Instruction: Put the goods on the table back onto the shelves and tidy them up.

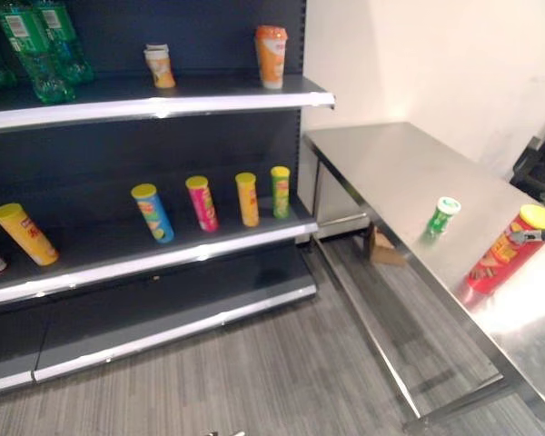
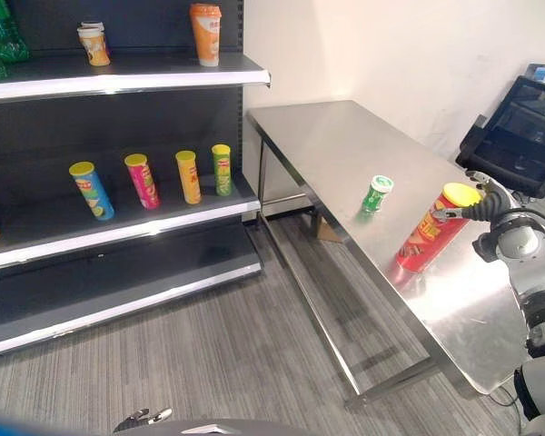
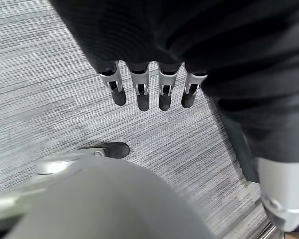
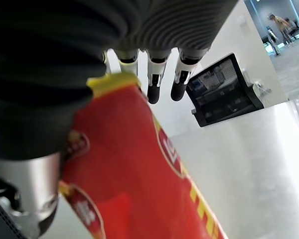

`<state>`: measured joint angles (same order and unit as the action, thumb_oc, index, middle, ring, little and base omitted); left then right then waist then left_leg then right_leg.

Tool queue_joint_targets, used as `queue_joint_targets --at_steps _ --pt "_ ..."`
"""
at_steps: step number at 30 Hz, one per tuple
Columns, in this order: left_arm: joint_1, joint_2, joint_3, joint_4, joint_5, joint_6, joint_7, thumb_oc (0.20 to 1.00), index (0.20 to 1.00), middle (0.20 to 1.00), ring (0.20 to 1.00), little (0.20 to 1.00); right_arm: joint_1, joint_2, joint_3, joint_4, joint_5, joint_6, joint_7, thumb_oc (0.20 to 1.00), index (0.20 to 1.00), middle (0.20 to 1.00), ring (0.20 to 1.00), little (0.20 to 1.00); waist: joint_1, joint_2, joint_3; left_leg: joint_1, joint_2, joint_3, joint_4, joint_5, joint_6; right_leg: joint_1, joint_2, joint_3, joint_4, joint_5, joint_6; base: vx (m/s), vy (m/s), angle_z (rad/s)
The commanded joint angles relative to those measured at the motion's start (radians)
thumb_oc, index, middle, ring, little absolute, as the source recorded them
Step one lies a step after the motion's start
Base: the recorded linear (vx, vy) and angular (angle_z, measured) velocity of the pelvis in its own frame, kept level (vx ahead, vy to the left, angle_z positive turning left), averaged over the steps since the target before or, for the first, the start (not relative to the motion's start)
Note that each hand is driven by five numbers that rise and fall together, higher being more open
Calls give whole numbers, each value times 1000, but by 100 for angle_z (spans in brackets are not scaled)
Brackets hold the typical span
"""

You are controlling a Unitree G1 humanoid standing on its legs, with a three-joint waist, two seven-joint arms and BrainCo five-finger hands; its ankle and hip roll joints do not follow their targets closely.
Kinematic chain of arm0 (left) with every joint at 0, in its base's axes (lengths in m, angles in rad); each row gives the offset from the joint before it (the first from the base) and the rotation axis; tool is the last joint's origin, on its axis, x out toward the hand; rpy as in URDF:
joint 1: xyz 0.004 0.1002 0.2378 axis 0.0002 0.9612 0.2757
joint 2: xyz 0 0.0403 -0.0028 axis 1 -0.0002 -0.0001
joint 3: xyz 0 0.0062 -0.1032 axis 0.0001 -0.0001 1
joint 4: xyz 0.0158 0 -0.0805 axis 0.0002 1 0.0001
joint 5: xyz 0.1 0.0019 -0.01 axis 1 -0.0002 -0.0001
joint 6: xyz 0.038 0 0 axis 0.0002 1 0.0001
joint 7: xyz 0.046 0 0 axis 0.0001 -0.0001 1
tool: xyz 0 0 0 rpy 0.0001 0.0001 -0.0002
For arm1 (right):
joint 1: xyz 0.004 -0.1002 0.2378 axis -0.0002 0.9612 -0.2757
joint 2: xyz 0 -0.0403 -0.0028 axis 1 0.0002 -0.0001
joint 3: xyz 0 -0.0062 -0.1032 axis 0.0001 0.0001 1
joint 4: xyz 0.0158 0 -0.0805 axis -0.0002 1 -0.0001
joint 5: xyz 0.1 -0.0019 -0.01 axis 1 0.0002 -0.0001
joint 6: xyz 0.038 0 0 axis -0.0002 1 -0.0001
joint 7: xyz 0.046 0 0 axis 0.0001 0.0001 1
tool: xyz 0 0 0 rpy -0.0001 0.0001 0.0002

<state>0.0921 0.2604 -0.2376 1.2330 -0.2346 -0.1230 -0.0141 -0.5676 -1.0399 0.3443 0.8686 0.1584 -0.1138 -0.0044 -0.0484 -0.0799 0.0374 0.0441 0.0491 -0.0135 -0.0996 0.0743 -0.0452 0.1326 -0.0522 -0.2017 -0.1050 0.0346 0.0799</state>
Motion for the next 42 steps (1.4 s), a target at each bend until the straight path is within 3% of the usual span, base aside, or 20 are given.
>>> queue_joint_targets --at_steps 1,5,6,7,8,9,18,21,23,26,28,30,32,35,36,37,38,39,40,42 --pt "-33 3 -37 15 -40 -26 -1 1000 1000 1000 1000 1000 -156 6 48 54 55 -16 -7 1000 1000 1000 1000 1000 43 -16 23 80 64 45 12 -93 -80 -7 -20 18 25 -84 32 0 0 0" --pt "-30 5 -34 13 -44 -26 -3 1000 1000 1000 1000 1000 -163 21 64 67 56 -12 5 1000 1000 1000 1000 1000 46 -17 25 79 65 45 12 -92 -80 -6 -20 18 25 -84 32 0 0 0" --pt "-30 5 -34 13 -44 -26 -3 1000 1000 1000 1000 1000 -164 21 64 67 56 -12 5 937 937 937 937 937 46 -17 25 79 65 44 12 -92 -80 -6 -20 18 25 -84 32 0 0 0" --pt "-28 6 -34 12 -44 -27 -4 1000 1000 1000 1000 1000 -170 25 81 82 47 -8 17 746 746 746 746 746 48 -19 26 78 64 43 12 -91 -81 -6 -19 17 24 -85 31 0 0 0" --pt "-28 6 -34 12 -44 -27 -4 1000 1000 1000 1000 1000 -170 25 82 82 47 -8 17 620 620 620 620 620 48 -18 26 78 64 43 12 -91 -81 -6 -19 16 24 -85 31 0 0 0" --pt "-28 6 -33 12 -45 -27 -5 1000 1000 1000 1000 1000 -175 25 89 81 40 -6 18 200 200 200 200 200 48 -18 26 77 64 43 12 -91 -81 -5 -19 15 24 -85 31 0 0 0" --pt "-22 6 -8 -2 -51 -25 4 1000 1000 1000 1000 1000 -103 -4 7 -51 28 -20 -28 200 200 200 200 200 42 -16 30 86 69 44 12 -94 -83 1 -15 20 26 -92 28 -1 -4 0" --pt "-14 6 14 -18 -50 -26 6 1000 1000 1000 1000 1000 -11 -36 -96 -175 27 -42 -64 200 200 200 200 200 39 -11 35 91 76 37 12 -92 -80 1 -9 30 28 -101 24 -10 -28 2" --pt "-13 14 48 -47 -60 -30 12 1000 1000 1000 1000 1000 90 -59 -236 -341 26 -80 -110 200 200 200 200 200 48 -18 62 22 61 -13 125 -122 -74 -15 -11 47 41 -110 14 -96 -58 3" --pt "-24 13 75 -64 -76 -40 23 1000 1000 1000 1000 1000 177 -73 -379 -495 28 -125 -157 200 200 200 200 200 56 -27 100 -78 32 -89 258 -102 -109 -18 -23 42 42 -113 8 -100 20 14" --pt "-18 14 84 -76 -74 -40 24 1000 1000 1000 1000 1000 227 -71 -445 -571 24 -147 -169 200 200 200 200 200 54 -25 101 -88 66 -109 226 -106 -111 -17 -30 36 45 -115 16 17 101 33" --pt "-18 16 81 -76 -74 -40 24 1000 1000 1000 1000 1000 240 -70 -457 -578 23 -145 -168 200 200 200 200 200 58 -26 101 -85 67 -109 222 -105 -112 -16 -29 36 45 -115 15 36 125 41" --pt "-29 23 106 -42 -50 -51 39 1000 1000 1000 1000 1000 312 -69 -545 -723 -2 -176 -185 200 200 200 200 200 39 -16 94 -98 217 -80 76 9 -122 -25 -77 34 53 -127 52 78 412 33" --pt "-35 30 116 -42 -37 -53 48 1000 1000 1000 1000 1000 348 -53 -576 -781 -20 -176 -199 200 200 200 200 200 34 -5 90 -122 268 -15 24 65 -134 -15 -103 29 52 -136 71 72 310 22" --pt "-35 30 114 -43 -37 -52 48 1000 1000 1000 1000 1000 354 -52 -581 -784 -21 -174 -199 200 200 200 200 200 37 -5 89 -121 269 -13 22 66 -135 -16 -102 31 53 -136 71 220 588 44" --pt "-34 30 116 -49 -3 -54 49 1000 1000 1000 1000 1000 386 -25 -605 -852 -49 -167 -187 200 200 200 200 200 40 30 47 -107 259 7 12 39 -160 -1 -156 18 52 -116 112 193 505 42" --pt "-34 31 116 -49 -2 -54 49 1000 1000 1000 1000 1000 389 -23 -608 -856 -50 -165 -187 200 200 200 200 200 40 27 45 -107 256 7 12 39 -159 0 -159 17 51 -115 114 263 708 23" --pt "-39 33 112 -47 17 -54 50 1000 1000 1000 1000 1000 393 -15 -606 -874 -72 -162 -186 200 200 200 200 200 40 26 35 -101 230 15 12 23 -156 5 -198 8 55 -92 130 155 506 13" --pt "-48 43 101 -51 54 -52 45 1000 1000 1000 1000 1000 370 11 -564 -887 -106 -145 -172 200 200 200 200 200 46 18 33 -83 173 43 21 -12 -129 -14 -266 15 93 -10 148 171 652 13" --pt "-40 61 92 -71 73 -47 44 1000 1000 1000 1000 1000 320 21 -499 -895 -133 -138 -168 200 200 200 200 200 61 7 40 -66 119 85 25 -37 -88 -55 -338 10 138 116 153 78 465 4"
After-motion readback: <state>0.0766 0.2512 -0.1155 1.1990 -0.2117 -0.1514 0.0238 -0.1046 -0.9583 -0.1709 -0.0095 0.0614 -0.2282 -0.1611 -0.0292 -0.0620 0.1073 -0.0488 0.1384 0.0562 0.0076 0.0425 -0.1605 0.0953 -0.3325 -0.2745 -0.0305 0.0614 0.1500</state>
